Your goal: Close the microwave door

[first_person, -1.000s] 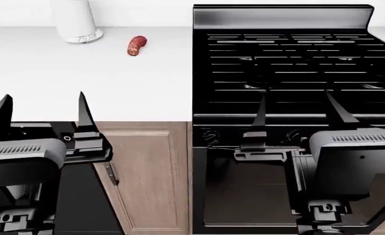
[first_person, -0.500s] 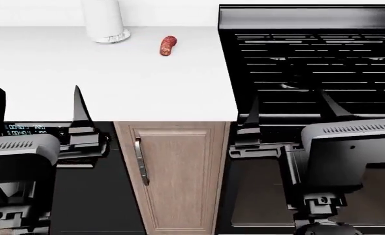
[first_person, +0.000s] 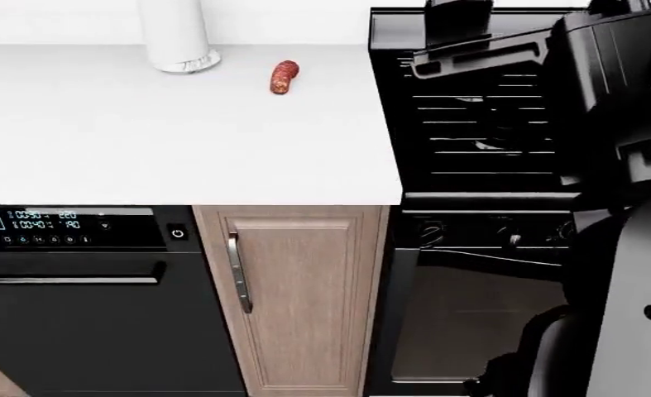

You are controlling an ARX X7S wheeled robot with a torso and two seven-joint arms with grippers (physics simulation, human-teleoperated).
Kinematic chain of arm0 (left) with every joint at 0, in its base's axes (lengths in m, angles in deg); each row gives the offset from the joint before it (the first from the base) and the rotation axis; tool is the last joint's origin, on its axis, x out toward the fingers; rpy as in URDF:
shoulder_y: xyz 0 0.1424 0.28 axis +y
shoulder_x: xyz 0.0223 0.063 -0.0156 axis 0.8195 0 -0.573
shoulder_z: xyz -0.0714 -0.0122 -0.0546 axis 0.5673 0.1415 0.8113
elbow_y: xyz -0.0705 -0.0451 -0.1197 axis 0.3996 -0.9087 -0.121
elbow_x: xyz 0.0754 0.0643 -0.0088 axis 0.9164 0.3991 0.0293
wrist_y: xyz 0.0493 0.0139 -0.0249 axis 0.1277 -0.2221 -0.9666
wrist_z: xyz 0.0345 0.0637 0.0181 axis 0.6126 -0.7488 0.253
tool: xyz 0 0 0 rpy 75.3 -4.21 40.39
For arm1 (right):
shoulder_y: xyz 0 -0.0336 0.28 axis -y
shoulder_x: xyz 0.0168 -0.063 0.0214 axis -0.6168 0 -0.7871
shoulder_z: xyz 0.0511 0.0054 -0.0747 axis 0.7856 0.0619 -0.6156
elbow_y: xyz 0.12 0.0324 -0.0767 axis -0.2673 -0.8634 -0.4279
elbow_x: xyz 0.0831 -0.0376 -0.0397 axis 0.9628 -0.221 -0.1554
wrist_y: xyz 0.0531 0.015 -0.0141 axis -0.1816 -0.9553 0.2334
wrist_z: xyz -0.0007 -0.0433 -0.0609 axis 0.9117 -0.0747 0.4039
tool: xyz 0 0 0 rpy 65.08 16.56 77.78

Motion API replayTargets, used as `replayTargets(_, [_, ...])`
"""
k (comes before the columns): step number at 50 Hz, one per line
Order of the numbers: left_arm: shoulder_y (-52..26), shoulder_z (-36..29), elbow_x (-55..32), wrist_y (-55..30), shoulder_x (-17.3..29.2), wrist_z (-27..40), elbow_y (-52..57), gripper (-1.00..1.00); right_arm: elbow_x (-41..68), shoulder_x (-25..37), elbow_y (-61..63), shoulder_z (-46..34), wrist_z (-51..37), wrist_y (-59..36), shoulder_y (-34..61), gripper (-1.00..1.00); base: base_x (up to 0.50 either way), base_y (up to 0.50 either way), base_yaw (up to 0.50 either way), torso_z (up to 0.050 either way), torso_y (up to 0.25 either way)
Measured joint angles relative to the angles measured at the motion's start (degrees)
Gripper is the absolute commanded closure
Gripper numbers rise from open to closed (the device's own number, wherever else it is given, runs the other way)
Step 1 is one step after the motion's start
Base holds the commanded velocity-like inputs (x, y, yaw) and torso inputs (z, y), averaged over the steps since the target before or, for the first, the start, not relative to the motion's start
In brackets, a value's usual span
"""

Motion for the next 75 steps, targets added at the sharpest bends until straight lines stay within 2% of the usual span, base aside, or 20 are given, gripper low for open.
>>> replayTargets(8, [-6.4,-1.1,-4.5,-0.7,0.7,3.6,-1.3,-1.00,-2.4,0.0,-1.3,-0.2,2.9,-1.3,5.0,-1.00,0.00,0.00,0.00,0.000,0.000])
replayTargets(17, [-10.3,-2.5,-5.6,-1.4,0.4,4.7,-2.2,-1.00,-0.9,0.0,-1.2,0.4,2.0,-2.0,7.6,-1.00,0.20,0.02,0.00,0.000,0.000])
replayTargets(61, [-16.3,-6.7,-12.2,-2.4,0.4,10.3,-0.9,-1.00,2.0,-0.1,-0.9,2.8,0.7,-2.5,9.6,-1.00,0.38,0.05,0.00,0.000,0.000])
replayTargets(66, [-16.4,-6.8,-12.7,-2.3,0.6,10.5,-0.9,-1.00,-1.4,-0.1,-1.7,2.3,3.6,-2.5,9.4,-1.00,0.00,0.00,0.00,0.000,0.000])
replayTargets(75, [-16.4,-7.0,-12.9,-2.2,0.8,10.7,-1.0,-1.00,-17.2,-0.1,-4.1,1.2,18.3,-2.5,10.5,-1.00,0.00,0.00,0.00,0.000,0.000])
